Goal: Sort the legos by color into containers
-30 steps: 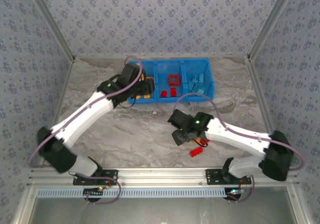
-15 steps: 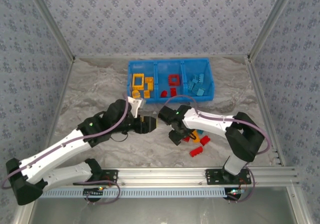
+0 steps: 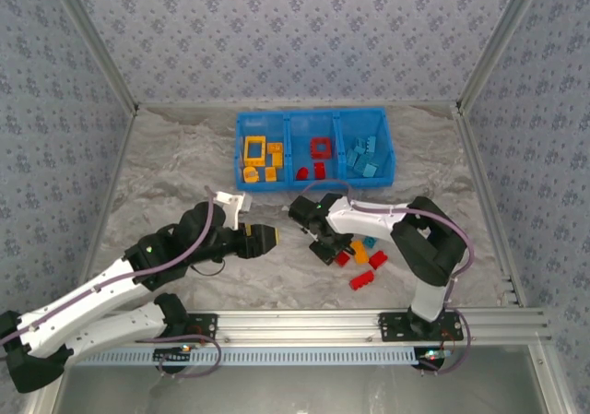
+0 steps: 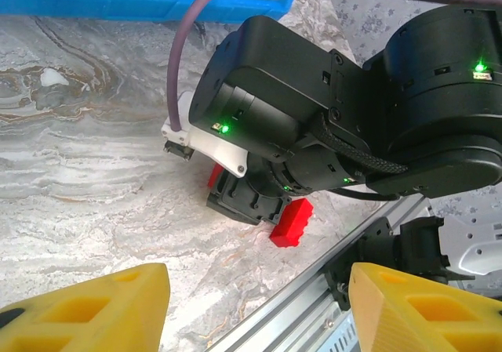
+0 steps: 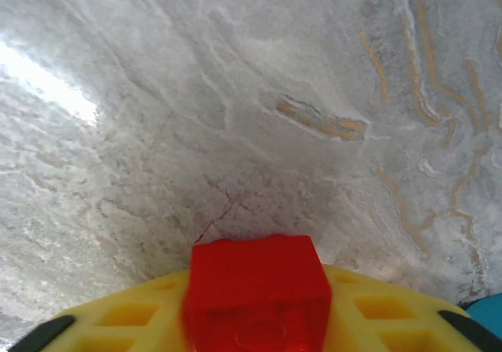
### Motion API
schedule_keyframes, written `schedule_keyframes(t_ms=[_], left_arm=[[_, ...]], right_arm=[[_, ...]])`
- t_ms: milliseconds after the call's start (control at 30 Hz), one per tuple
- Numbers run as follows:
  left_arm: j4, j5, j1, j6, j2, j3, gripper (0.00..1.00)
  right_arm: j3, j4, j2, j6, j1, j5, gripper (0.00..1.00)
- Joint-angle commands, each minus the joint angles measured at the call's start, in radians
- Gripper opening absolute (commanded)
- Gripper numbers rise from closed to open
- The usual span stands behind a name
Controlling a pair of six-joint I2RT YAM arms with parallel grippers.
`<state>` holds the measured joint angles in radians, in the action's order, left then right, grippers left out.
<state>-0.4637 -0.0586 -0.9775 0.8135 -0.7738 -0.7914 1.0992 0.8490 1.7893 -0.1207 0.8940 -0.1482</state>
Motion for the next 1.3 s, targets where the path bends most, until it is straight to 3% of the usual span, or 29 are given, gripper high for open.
schedule_keyframes(t_ms=[0,167,367,500,700,833,1033,1267], left_arm=[[0.01,0.016,-0.007,0.004,0.002,-0.011,0.62],[0.03,0.036,-0.009,-0.005,-0.033,-0.039,0.62],[0.022,0.18,-0.012,-0.021,-0.162,-0.149,0.61],[0.024,0.311,-0.019,-0.019,-0.247,-0.216,0.61],[0.029,0.399,-0.049,-0.062,-0.397,-0.336,0.61],[0.031,0.414,-0.069,-0.085,-0.472,-0.395,0.61],[0.038,0.401,-0.076,-0.082,-0.499,-0.407,0.61],[0.02,0.391,-0.096,-0.073,-0.491,-0.393,0.61]], right_arm=[[0.019,-0.002,-0.002,0.0,-0.008,-0.005,0.34],[0.058,0.003,-0.113,-0.032,-0.047,-0.017,0.28],[0.243,-0.081,-0.205,-0.092,-0.225,0.074,0.28],[0.367,-0.206,-0.102,-0.149,-0.316,0.17,0.27],[0.63,-0.269,0.149,-0.203,-0.374,0.225,0.27],[0.772,-0.268,0.3,-0.228,-0.374,0.197,0.27],[0.844,-0.347,0.458,-0.284,-0.372,0.164,0.27],[0.884,-0.356,0.517,-0.309,-0.378,0.15,0.29]])
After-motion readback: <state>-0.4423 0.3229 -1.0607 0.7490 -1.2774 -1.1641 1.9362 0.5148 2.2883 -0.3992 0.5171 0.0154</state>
